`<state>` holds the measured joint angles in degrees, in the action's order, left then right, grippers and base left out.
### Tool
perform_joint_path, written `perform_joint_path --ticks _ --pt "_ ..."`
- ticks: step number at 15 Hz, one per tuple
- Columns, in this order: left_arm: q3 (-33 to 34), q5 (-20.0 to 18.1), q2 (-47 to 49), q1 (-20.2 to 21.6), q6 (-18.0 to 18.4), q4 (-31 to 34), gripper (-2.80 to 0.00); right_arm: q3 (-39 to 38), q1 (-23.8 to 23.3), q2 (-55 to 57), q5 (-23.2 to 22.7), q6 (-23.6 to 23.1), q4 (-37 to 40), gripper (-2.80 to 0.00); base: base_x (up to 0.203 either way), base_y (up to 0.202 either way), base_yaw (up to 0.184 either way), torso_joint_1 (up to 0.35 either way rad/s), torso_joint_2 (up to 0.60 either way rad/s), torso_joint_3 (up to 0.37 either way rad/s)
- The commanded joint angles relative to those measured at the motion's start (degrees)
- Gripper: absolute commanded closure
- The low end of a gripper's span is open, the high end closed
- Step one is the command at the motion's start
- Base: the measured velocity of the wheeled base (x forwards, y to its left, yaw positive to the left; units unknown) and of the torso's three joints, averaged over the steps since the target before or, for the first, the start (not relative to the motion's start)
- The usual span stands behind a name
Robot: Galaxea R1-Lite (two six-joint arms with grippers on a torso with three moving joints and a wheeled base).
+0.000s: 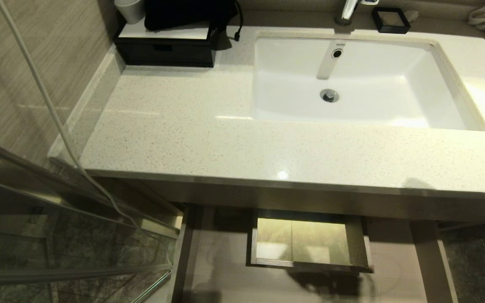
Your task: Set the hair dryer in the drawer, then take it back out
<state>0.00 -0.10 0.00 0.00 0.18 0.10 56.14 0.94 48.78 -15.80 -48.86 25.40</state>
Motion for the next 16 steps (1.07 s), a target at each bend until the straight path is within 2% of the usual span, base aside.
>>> perform_joint_path --ticks 1,3,6,8,10,11,12,14,16 --pt "0.0 0.0 0.1 0.0 0.0 0.0 -2.8 3.2 0.8 7.3 -2.2 -3.3 0.8 0.0 0.0 0.0 0.0 0.0 0.0 0.0" --pt "0.0 0.0 0.0 0.0 0.0 0.0 -2.8 8.7 1.6 14.6 -4.1 -5.3 4.2 0.0 0.0 0.0 0.0 0.0 0.0 0.0" --pt "0.0 0.0 0.0 0.0 0.0 0.0 -2.8 22.0 2.7 25.8 -4.8 -5.7 12.8 0.0 0.0 0.0 0.0 0.0 0.0 0.0" --pt "0.0 0.0 0.0 0.0 0.0 0.0 -2.8 32.6 3.3 32.8 -5.0 -4.2 19.2 0.0 0.0 0.0 0.0 0.0 0.0 0.0" --pt "0.0 0.0 0.1 0.0 0.0 0.0 -2.8 41.2 5.0 38.3 -7.0 0.0 22.8 0.0 0.0 0.0 0.0 0.0 0.0 0.0" --pt "0.0 0.0 0.0 0.0 0.0 0.0 -2.8 43.4 6.5 39.7 -8.6 2.5 24.2 0.0 0.0 0.0 0.0 0.0 0.0 0.0" --pt "0.0 0.0 0.0 0.0 0.0 0.0 -2.8 43.8 7.6 39.9 -9.7 3.0 24.6 0.0 0.0 0.0 0.0 0.0 0.0 0.0" --pt "0.0 0.0 0.0 0.0 0.0 0.0 -2.8 44.6 9.7 40.1 -12.9 3.2 25.1 0.0 0.0 0.0 0.0 0.0 0.0 0.0" --pt "0.0 0.0 0.0 0.0 0.0 0.1 -2.8 49.5 12.1 42.0 -16.0 3.0 27.9 0.0 0.0 0.0 0.0 0.0 0.0 0.0"
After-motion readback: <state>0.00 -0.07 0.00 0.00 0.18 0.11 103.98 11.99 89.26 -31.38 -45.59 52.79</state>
